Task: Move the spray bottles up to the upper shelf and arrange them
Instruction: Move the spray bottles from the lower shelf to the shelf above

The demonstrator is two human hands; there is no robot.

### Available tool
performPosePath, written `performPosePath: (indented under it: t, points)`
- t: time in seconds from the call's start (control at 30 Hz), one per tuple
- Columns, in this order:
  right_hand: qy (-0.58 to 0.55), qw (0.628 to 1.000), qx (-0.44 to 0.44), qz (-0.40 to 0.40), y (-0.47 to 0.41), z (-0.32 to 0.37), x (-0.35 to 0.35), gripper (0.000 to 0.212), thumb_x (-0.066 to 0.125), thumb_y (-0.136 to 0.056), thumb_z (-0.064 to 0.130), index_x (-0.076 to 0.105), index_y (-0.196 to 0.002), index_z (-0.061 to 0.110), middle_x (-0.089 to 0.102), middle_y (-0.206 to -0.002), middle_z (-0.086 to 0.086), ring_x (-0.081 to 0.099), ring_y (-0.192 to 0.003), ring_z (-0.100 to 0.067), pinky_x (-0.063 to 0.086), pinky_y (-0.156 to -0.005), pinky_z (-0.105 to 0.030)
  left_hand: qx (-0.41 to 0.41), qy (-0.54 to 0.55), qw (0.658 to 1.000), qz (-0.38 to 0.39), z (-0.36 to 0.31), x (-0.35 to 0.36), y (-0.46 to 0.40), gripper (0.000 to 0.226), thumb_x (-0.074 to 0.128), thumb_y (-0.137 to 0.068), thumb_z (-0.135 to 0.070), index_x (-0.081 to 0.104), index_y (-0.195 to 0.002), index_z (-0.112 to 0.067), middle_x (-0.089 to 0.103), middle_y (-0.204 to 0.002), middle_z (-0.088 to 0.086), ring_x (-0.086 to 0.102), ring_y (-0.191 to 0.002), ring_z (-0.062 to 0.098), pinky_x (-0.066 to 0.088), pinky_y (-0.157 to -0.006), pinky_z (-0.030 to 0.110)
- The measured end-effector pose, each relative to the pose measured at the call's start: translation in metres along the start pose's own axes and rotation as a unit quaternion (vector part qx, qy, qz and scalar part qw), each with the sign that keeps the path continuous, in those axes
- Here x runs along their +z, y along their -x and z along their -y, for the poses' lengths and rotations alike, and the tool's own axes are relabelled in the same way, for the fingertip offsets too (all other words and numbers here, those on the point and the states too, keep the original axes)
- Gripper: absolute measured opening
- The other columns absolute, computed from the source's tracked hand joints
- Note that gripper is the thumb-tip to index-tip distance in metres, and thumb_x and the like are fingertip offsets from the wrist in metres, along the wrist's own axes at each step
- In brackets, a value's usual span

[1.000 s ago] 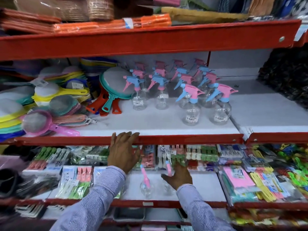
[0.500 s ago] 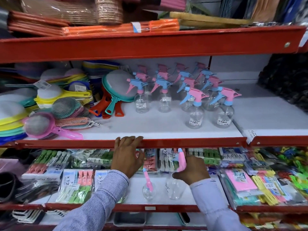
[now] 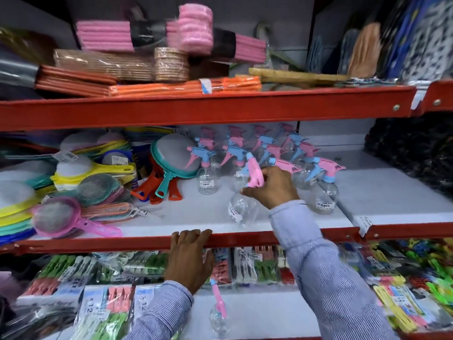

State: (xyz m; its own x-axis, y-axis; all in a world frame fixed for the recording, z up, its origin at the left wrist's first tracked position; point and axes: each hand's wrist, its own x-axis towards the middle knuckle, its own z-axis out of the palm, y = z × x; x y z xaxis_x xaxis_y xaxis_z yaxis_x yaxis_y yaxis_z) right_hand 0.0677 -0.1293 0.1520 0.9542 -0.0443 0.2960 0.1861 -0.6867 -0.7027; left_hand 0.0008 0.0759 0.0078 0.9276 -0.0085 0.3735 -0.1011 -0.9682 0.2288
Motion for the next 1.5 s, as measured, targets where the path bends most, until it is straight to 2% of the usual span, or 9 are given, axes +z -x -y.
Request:
performPosePath:
  t: [0.13,0.3,0.57,0.7,1.03,1.1,1.23,1.37,1.5]
  points:
    - [0.026,0.999,0.009,-0.016,-0.029,-0.008,0.036,0.04,0.086,-0.066,0.033,0.072,-0.09,0.005,0.072,-0.099,-0.016,0.066,-0.088,-0.029,0.046,-0.074,-0.027,0.001,-0.001,1.0,0.005,0.0,-0.002,-0.001,0.052,0.057,-0.077,-0.04,0.05,-0.128,-0.032,0.066,-0.119,-0.002,0.056,-0.112,0.023,0.036,-0.109,0.051]
    - [-0.019,0.996,-0.013,-0.085,-0.036,-0.018,0.056,0.035,0.086,-0.064,0.029,0.073,-0.092,0.011,0.075,-0.094,-0.01,0.069,-0.086,-0.029,0.052,-0.077,-0.027,0.002,0.003,1.0,0.01,0.001,-0.003,-0.002,0.052,0.057,-0.077,-0.04,0.05,-0.129,-0.032,0.065,-0.119,-0.004,0.054,-0.114,0.022,0.032,-0.111,0.05]
    - [-0.133,0.977,0.004,-0.168,-0.023,-0.028,0.074,0.067,0.083,-0.068,0.017,0.053,-0.127,0.014,0.077,-0.099,-0.01,0.072,-0.085,-0.027,0.057,-0.083,-0.03,0.0,0.011,1.0,0.007,-0.002,-0.004,-0.003,0.047,0.055,-0.08,-0.042,0.05,-0.126,-0.033,0.064,-0.118,-0.005,0.053,-0.113,0.021,0.03,-0.112,0.048]
    - [-0.152,0.973,0.006,-0.174,-0.024,-0.027,0.076,0.07,0.079,-0.07,0.012,0.048,-0.132,0.013,0.077,-0.093,-0.009,0.071,-0.081,-0.026,0.049,-0.078,-0.021,-0.001,0.012,1.0,0.013,-0.003,-0.005,-0.002,0.049,0.056,-0.08,-0.042,0.05,-0.127,-0.033,0.063,-0.12,-0.005,0.052,-0.115,0.021,0.029,-0.113,0.049]
    - [-0.138,0.979,-0.02,-0.147,-0.013,-0.025,0.068,0.081,0.079,-0.072,0.013,0.039,-0.143,0.014,0.075,-0.108,-0.013,0.07,-0.1,-0.028,0.054,-0.092,-0.032,0.004,0.027,1.0,0.01,-0.001,-0.006,-0.001,0.055,0.056,-0.077,-0.041,0.049,-0.131,-0.03,0.063,-0.123,-0.002,0.052,-0.118,0.021,0.028,-0.113,0.048]
    - [-0.13,0.978,-0.038,-0.156,0.001,-0.028,0.06,0.079,0.08,-0.072,0.02,0.041,-0.141,0.018,0.073,-0.112,-0.013,0.069,-0.103,-0.025,0.055,-0.092,-0.036,0.007,0.05,0.999,0.008,0.004,-0.008,0.0,0.06,0.058,-0.076,-0.037,0.048,-0.134,-0.028,0.061,-0.13,0.002,0.051,-0.122,0.023,0.03,-0.113,0.05]
    - [-0.143,0.957,-0.116,-0.225,0.062,-0.051,0.067,0.058,0.072,-0.079,0.023,0.048,-0.131,0.029,0.07,-0.098,0.006,0.065,-0.083,-0.01,0.054,-0.078,-0.023,-0.037,0.032,0.998,-0.027,0.035,-0.018,0.005,0.057,0.066,-0.077,-0.031,0.052,-0.132,-0.021,0.058,-0.135,0.01,0.049,-0.127,0.028,0.025,-0.117,0.055]
    - [-0.085,0.988,-0.069,-0.111,0.125,-0.088,0.126,0.04,0.069,-0.077,0.025,0.056,-0.115,0.026,0.067,-0.092,0.006,0.063,-0.079,-0.016,0.055,-0.074,-0.033,-0.032,0.022,0.999,-0.024,0.063,-0.023,0.014,0.056,0.067,-0.075,-0.015,0.054,-0.129,-0.017,0.062,-0.129,0.01,0.051,-0.124,0.028,0.023,-0.118,0.054]
    - [0.041,0.987,0.051,0.149,0.15,-0.119,0.196,0.068,0.068,-0.076,0.049,0.048,-0.13,0.014,0.061,-0.117,-0.009,0.059,-0.11,-0.028,0.05,-0.089,-0.032,-0.028,0.035,0.999,-0.029,0.063,-0.021,0.014,0.058,0.066,-0.071,-0.011,0.055,-0.127,-0.018,0.063,-0.125,0.009,0.051,-0.122,0.028,0.022,-0.119,0.054]
